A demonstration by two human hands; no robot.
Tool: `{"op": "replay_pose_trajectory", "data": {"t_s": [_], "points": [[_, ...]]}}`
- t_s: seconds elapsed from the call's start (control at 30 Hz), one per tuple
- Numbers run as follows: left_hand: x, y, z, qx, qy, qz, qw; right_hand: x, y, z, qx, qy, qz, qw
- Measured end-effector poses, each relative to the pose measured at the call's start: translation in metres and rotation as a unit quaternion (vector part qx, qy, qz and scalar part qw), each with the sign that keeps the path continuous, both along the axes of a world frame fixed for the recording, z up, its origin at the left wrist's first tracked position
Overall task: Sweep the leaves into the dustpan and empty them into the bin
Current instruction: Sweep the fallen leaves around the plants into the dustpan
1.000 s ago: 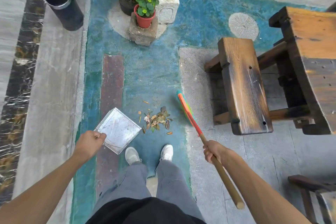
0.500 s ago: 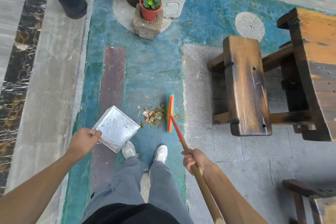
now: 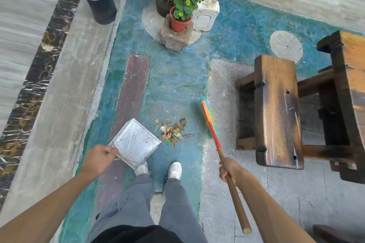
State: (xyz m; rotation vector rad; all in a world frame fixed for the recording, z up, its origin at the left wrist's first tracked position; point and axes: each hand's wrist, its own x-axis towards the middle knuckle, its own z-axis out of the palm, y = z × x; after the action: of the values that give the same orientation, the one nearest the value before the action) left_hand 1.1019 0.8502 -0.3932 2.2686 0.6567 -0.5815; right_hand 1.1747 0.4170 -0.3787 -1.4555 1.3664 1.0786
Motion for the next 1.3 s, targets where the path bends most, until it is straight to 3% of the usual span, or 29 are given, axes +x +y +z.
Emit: {"op": "replay_pose_trajectory", "data": {"t_s": [0.13, 0.3, 0.5, 0.67, 0.83, 0.93, 1.07, 1.2, 1.3], "points": [[-0.008, -0.015, 0.001, -0.001, -0.021, 0.029, 0.999, 0.007, 0.01, -0.019, 0.027, 0.005, 0.091, 0.995], [-0.009, -0.032, 0.002, 0.004, -0.006, 0.05, 0.999, -0.013, -0.014, 0.015, 0.104, 0.054, 0.011, 0.993], [-0.004, -0.051, 0.008, 0.019, -0.003, 0.054, 0.998, -0.015, -0.047, 0.031, 0.014, -0.011, 0.22, 0.975], [-0.008, -0.069, 0.009, 0.025, -0.008, 0.053, 0.998, 0.039, -0.029, 0.006, -0.052, -0.062, 0.38, 0.922], [-0.01, -0.082, 0.009, 0.031, 0.005, 0.048, 0.998, 0.093, 0.02, -0.025, -0.014, -0.138, 0.448, 0.883], [-0.011, -0.095, 0.014, 0.043, 0.006, 0.039, 0.998, 0.113, 0.055, -0.045, -0.045, -0.133, 0.555, 0.82], [-0.016, -0.106, 0.022, 0.038, 0.017, 0.023, 0.999, 0.097, 0.071, -0.056, -0.081, -0.123, 0.661, 0.736], [-0.03, -0.114, 0.032, 0.032, -0.002, 0.016, 0.999, 0.055, 0.046, -0.061, -0.065, -0.124, 0.698, 0.702], [-0.05, -0.118, 0.033, 0.035, -0.01, 0.018, 0.999, 0.03, 0.019, -0.063, -0.088, -0.106, 0.695, 0.705]]}}
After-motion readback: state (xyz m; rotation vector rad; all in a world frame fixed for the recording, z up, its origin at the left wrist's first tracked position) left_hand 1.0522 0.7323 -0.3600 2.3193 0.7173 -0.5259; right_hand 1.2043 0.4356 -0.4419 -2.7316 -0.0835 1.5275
